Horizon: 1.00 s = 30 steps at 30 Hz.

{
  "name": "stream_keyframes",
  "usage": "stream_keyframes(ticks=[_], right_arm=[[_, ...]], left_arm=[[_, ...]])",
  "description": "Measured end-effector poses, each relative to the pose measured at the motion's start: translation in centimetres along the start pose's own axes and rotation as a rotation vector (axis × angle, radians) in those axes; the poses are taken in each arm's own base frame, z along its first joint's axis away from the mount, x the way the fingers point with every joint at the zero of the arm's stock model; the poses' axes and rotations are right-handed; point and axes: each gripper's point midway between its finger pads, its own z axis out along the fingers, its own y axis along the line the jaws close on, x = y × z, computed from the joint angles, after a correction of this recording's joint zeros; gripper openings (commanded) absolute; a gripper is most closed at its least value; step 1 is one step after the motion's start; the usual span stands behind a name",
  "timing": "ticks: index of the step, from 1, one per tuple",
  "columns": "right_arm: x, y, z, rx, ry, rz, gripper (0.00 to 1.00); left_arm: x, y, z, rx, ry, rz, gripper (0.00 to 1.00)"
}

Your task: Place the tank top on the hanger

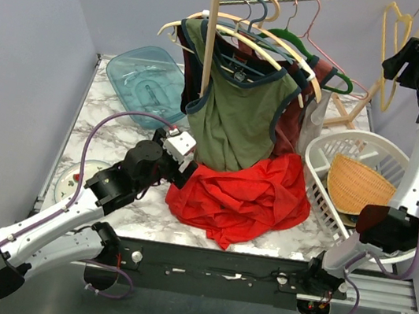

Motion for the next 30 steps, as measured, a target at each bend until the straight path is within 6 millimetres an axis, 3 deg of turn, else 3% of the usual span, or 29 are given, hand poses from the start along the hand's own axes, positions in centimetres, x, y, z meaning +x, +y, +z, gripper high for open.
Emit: stream_keyframes(ticks=[4, 5, 7, 15, 30], right_arm=[[1.0, -0.9, 2.0, 0.012, 0.022, 0.005, 0.32], [1.1, -1.0, 2.3, 0.012, 0.025, 0.005, 0.14], [1.4, -1.2, 2.9, 0.012, 0.032, 0.0, 0.0], [0.7, -1.6, 3.1, 0.015, 0.015, -0.054, 0.0], [-1.3, 0.3, -0.7, -0.033, -0.051, -0.071, 0.0]], left_arm=[[0.1, 0.0, 0.2, -0.001, 0.005, 0.003, 0.99], [0.2, 0.0, 0.3, 0.0, 0.008, 0.003, 0.99], [0.4, 0.0, 0.4, 0.0, 0.017, 0.005, 0.99], [0.6, 0.2, 0.6, -0.006, 0.024, 0.003, 0.99], [0.5, 0.2, 0.6, -0.006, 0.022, 0.002, 0.99]])
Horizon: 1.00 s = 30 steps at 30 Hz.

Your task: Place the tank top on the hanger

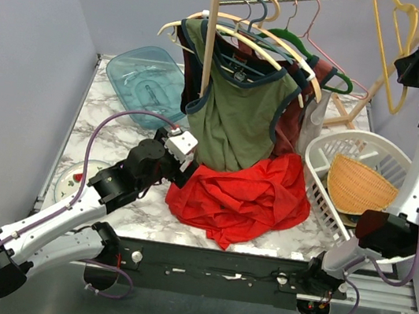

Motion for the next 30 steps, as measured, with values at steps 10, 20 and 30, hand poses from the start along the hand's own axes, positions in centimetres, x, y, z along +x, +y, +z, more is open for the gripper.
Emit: stream_keyframes(ticks=[10, 20, 30], right_arm=[[1.6, 2.4, -6.0, -0.027, -0.011, -0.093, 0.01], [0.4, 7.4, -19.9, -0.034, -0.158, -0.355, 0.0], [0.6, 16.5, -31.5, -0.328, -0.28, -0.686, 0.01]], left_arm=[[-0.2, -0.2, -0.2, 0.013, -0.01, -0.002, 0.99], [-0.4, -1.2, -0.3, 0.068, -0.02, -0.025, 0.99], [-4.0, -3.2, -3.1, 0.162, -0.033, -0.301, 0.9]])
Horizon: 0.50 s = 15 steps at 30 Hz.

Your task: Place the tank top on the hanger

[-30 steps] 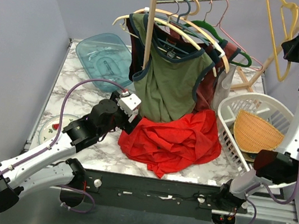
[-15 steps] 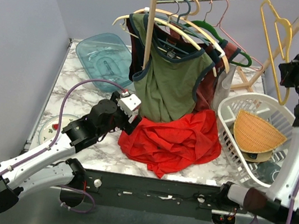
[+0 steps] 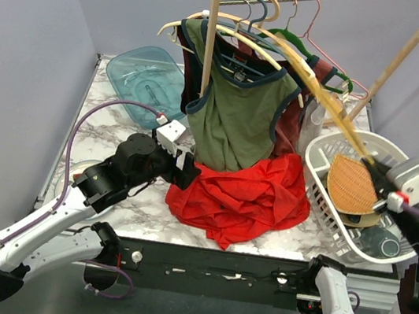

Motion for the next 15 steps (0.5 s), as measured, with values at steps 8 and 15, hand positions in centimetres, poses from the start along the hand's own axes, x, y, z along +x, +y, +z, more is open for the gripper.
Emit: stream_keyframes(ticks=[8, 15], right_arm=[[3.3, 7.8, 1.1, -0.388, -0.1, -0.029, 0.0], [10.6, 12.8, 2.9, -0.605, -0.038, 0.137, 0.0]], left_arm=[[5.2, -0.4, -1.3, -0.05, 0.194, -0.266, 0.72], [12.9, -3.4, -1.1, -0.128, 0.448, -0.276, 0.72]])
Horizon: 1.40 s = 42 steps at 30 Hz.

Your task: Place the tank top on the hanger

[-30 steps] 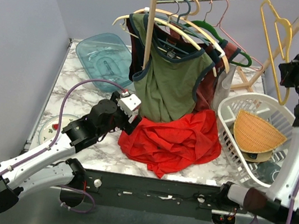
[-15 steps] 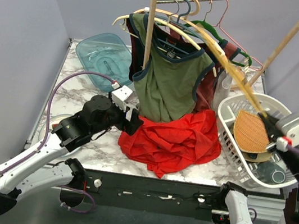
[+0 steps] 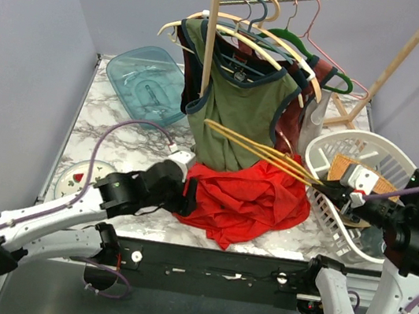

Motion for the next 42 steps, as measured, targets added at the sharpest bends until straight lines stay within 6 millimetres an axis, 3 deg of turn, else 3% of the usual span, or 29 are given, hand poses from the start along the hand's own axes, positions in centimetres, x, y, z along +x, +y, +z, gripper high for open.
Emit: stream_keyframes(ticks=[2, 4, 6, 8, 19, 21, 25, 26, 35, 42], right_arm=[[1.5, 1.2, 0.8, -0.063, 0.002, 0.035, 0.01], [2.7, 2.1, 1.4, -0.101, 0.007, 0.055, 0.0], [3.8, 2.7, 1.7, -0.118, 0.022, 0.068, 0.01], [4.7, 2.9, 1.8, -0.123, 0.036, 0.077, 0.0], [7.2, 3.2, 2.0, -0.125, 0.113, 0.081, 0.0], [7.4, 3.2, 2.0, -0.128, 0.122, 0.077, 0.0], [7.5, 3.4, 2.0, -0.137, 0.133, 0.07, 0.0], [7.5, 3.4, 2.0, -0.141, 0.134, 0.069, 0.0], [8.0, 4.2, 2.0, -0.162, 0.15, 0.065, 0.0], [7.5, 5.7, 2.6, -0.253, 0.127, 0.047, 0.0]], left_arm=[[1.8, 0.9, 1.3, -0.099, 0.06, 0.017, 0.62], [2.9, 2.1, 2.1, -0.188, 0.088, 0.023, 0.61], [3.0, 3.0, 2.5, -0.247, 0.084, 0.021, 0.61], [2.9, 3.7, 2.8, -0.293, 0.069, 0.018, 0.51], [2.4, 4.8, 4.5, -0.379, 0.035, 0.025, 0.5], [2.4, 4.7, 4.7, -0.378, 0.029, 0.024, 0.41], [2.1, 4.6, 4.8, -0.373, 0.015, 0.027, 0.03], [2.1, 4.7, 4.8, -0.373, 0.012, 0.03, 0.0], [0.7, 4.2, 3.3, -0.33, -0.048, 0.023, 0.0], [-1.1, 5.7, 1.9, -0.343, -0.105, -0.041, 0.0]])
